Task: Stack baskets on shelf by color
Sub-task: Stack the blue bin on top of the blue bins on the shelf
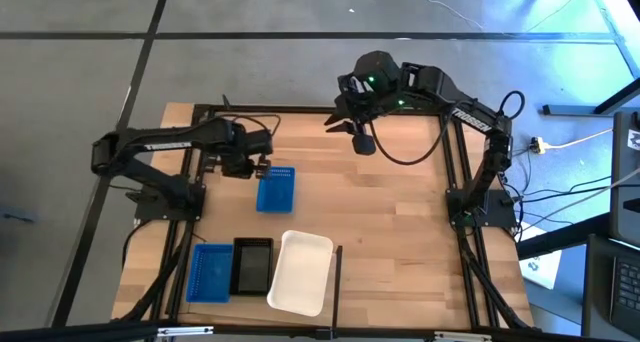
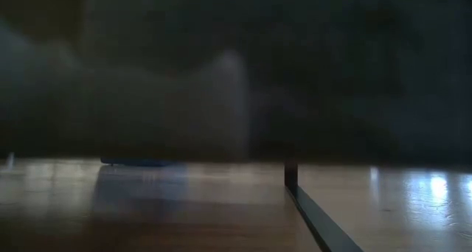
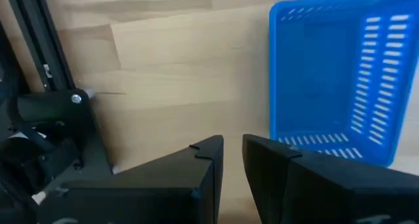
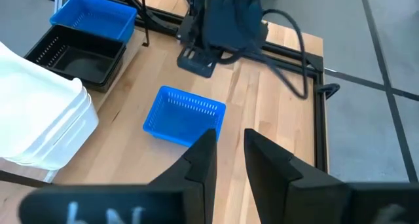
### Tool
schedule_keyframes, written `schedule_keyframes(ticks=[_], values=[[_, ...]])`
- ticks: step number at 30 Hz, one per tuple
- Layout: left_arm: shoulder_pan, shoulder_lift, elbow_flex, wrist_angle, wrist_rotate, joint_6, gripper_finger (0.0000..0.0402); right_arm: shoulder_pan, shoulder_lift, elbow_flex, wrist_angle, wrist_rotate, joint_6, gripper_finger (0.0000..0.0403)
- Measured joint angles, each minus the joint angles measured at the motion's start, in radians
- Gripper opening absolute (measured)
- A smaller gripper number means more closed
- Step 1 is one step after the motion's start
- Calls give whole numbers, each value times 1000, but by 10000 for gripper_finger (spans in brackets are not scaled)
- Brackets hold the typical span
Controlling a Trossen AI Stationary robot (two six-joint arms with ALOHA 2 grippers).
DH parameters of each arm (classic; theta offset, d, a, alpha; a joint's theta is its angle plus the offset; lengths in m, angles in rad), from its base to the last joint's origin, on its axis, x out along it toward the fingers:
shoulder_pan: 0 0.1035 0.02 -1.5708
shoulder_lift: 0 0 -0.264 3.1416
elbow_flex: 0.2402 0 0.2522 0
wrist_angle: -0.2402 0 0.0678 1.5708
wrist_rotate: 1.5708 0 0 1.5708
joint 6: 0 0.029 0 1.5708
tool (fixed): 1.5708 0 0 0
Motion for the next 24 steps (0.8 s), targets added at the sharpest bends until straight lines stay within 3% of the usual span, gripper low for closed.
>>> schedule_keyframes(ticks=[7, 24], values=[[2, 67, 0, 78, 51, 38, 50, 0, 0, 0, -6, -1, 0, 77], [-11, 229, 0, 126, 44, 106, 50, 0, 0, 0, -32, -1, 0, 77]])
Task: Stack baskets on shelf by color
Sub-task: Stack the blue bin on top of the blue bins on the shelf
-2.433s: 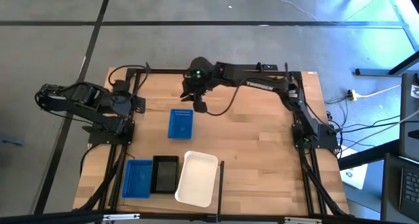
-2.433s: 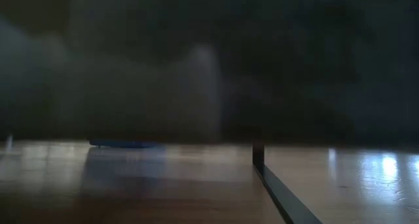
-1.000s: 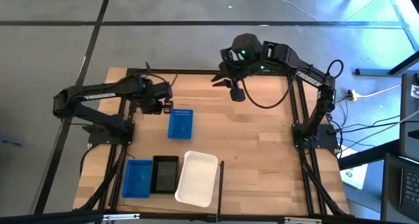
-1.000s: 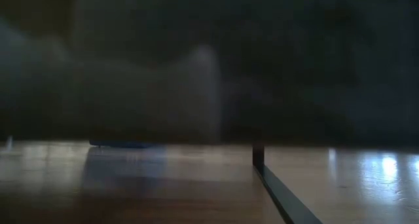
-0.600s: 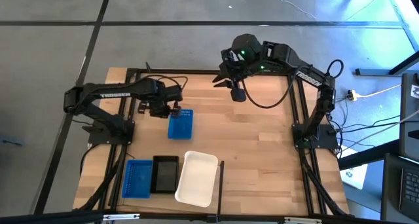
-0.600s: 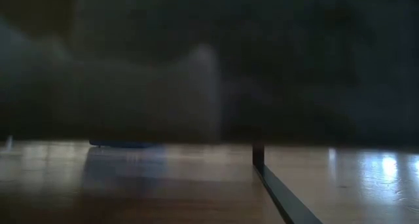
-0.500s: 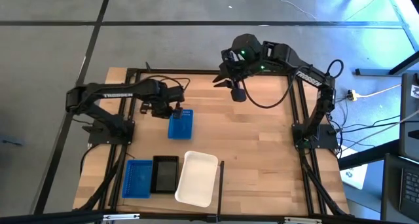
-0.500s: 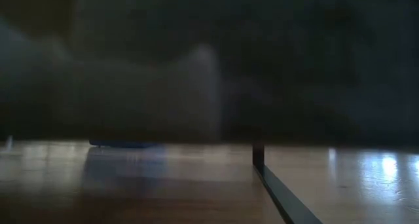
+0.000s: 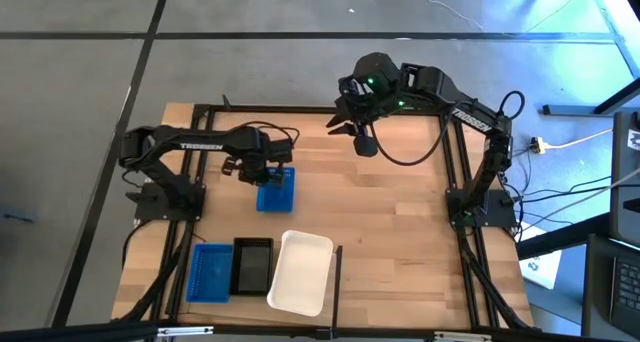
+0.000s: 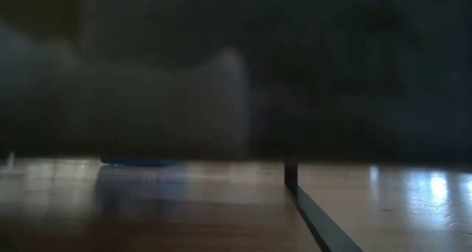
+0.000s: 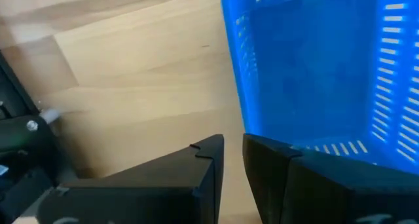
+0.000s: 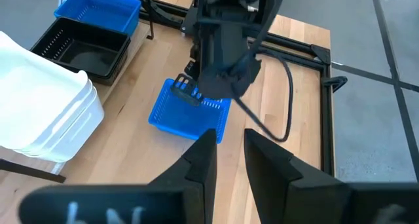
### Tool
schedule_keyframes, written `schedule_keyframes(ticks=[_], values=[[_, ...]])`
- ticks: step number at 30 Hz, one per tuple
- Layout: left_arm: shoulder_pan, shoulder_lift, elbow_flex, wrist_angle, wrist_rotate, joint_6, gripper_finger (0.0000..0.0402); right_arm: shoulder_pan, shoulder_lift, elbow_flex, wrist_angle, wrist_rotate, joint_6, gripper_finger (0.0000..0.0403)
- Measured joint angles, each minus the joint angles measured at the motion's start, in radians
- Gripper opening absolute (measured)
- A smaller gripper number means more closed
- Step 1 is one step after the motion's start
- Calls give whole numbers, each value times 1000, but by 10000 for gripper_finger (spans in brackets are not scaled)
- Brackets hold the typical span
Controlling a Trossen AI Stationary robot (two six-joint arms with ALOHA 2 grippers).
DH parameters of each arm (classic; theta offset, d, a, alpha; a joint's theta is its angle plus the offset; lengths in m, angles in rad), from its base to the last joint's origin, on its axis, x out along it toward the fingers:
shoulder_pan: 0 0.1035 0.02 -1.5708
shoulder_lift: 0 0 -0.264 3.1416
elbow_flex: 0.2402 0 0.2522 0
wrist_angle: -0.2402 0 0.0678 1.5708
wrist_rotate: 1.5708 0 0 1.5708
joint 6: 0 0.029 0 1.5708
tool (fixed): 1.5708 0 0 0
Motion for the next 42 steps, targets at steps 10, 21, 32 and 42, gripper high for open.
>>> schedule_keyframes(ticks=[10, 21, 32, 42], values=[[0, 42, 0, 57, -21, 48, 50, 0, 0, 0, -13, 0, 2, 77], [0, 43, -32, 50, -24, 40, 50, 0, 0, 0, -15, 0, 3, 77], [6, 42, -74, 86, 3, 50, 50, 0, 0, 0, -14, 0, 3, 77], [41, -29, -74, 74, 42, 77, 50, 0, 0, 0, -13, 0, 3, 77]])
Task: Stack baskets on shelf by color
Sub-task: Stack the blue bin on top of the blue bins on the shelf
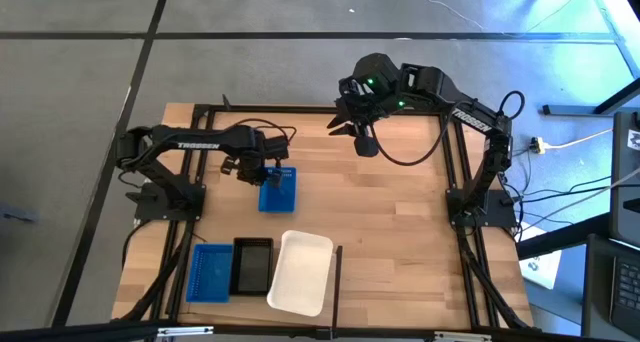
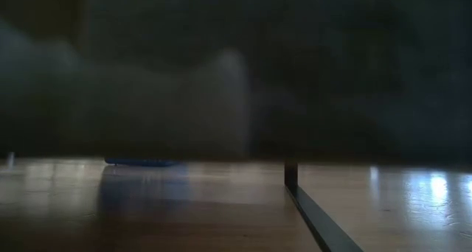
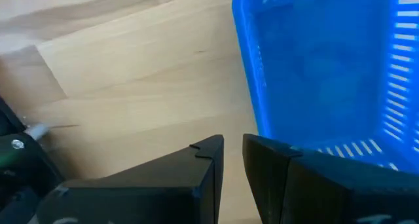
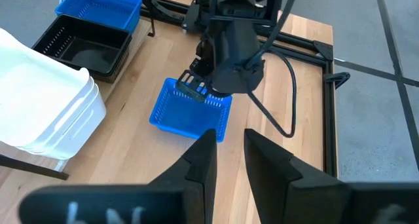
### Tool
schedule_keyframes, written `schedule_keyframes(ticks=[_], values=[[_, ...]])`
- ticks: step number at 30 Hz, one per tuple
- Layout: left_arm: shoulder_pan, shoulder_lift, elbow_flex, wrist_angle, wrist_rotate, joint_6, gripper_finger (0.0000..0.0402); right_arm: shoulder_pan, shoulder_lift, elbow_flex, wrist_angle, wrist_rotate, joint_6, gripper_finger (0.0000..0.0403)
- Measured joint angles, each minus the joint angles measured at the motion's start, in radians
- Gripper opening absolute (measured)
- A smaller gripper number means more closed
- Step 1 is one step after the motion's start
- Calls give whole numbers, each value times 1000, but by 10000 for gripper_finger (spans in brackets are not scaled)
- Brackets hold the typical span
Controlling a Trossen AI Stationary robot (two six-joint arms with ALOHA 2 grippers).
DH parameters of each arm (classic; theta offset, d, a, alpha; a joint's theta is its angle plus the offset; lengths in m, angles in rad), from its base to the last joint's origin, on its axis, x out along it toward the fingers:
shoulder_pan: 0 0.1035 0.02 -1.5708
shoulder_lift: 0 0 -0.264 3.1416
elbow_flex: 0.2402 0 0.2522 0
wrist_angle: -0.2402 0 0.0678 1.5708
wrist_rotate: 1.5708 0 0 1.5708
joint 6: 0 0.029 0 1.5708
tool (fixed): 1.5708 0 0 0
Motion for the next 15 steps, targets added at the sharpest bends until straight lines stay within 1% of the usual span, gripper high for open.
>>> schedule_keyframes(ticks=[3, 6, 8, 10, 15], values=[[1, -11, -1, 32, 13, 20, 50, 0, 0, 0, 0, 0, 0, 77], [0, -8, -26, 156, 64, 21, 50, 0, 0, 0, 0, 0, 0, 77], [-1, -8, -50, 217, 72, -5, 50, 0, 0, 0, 0, 0, 0, 77], [0, -8, -56, 197, 60, -27, 50, 0, 0, 0, 0, 0, 0, 77], [0, -8, -57, 84, 12, -29, 50, 0, 0, 0, 0, 0, 0, 77]])
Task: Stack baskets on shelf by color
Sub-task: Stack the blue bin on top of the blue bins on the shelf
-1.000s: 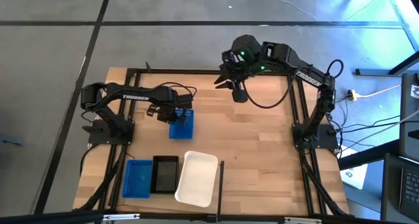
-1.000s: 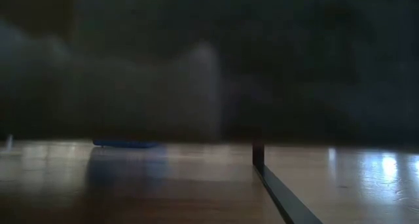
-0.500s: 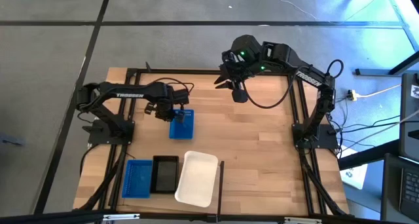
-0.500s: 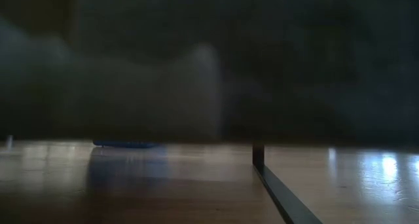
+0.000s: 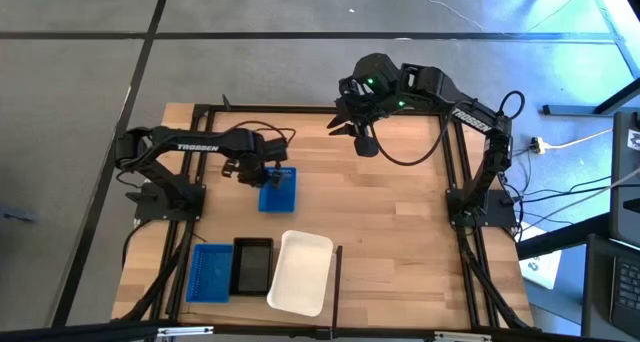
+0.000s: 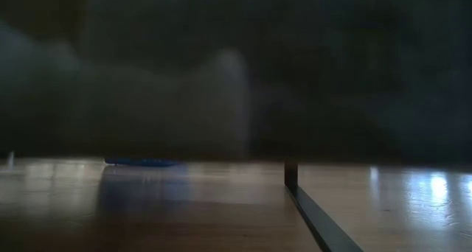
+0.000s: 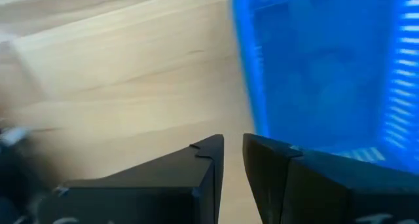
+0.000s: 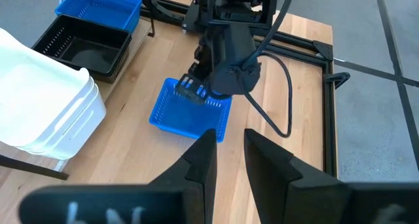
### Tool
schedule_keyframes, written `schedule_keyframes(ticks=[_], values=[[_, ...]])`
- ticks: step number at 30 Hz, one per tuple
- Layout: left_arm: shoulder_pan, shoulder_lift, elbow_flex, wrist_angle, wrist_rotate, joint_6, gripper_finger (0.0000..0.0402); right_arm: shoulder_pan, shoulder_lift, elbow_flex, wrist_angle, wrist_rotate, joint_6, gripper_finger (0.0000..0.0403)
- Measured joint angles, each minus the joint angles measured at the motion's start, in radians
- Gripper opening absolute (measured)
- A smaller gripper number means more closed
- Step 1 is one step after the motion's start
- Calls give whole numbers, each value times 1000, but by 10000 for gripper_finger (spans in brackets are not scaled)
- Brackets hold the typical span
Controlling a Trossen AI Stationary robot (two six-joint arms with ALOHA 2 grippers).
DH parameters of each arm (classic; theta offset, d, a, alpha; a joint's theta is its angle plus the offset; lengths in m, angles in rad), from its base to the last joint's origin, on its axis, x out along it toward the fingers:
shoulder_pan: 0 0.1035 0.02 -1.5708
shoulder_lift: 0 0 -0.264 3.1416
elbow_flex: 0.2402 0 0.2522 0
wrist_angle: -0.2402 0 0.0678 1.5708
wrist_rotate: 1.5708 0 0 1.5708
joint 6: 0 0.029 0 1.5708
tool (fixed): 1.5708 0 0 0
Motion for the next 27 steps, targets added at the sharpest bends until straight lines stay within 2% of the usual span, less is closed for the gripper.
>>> schedule_keyframes(ticks=[5, 18, 27], values=[[0, 0, 0, -36, -3, 2, 50, 0, 0, 0, 0, 0, 0, 77], [6, 0, 0, 28, 35, 54, 50, 0, 0, 0, 10, 0, 0, 77], [7, 0, 0, 59, 19, 50, 50, 0, 0, 0, 10, 0, 0, 77]])
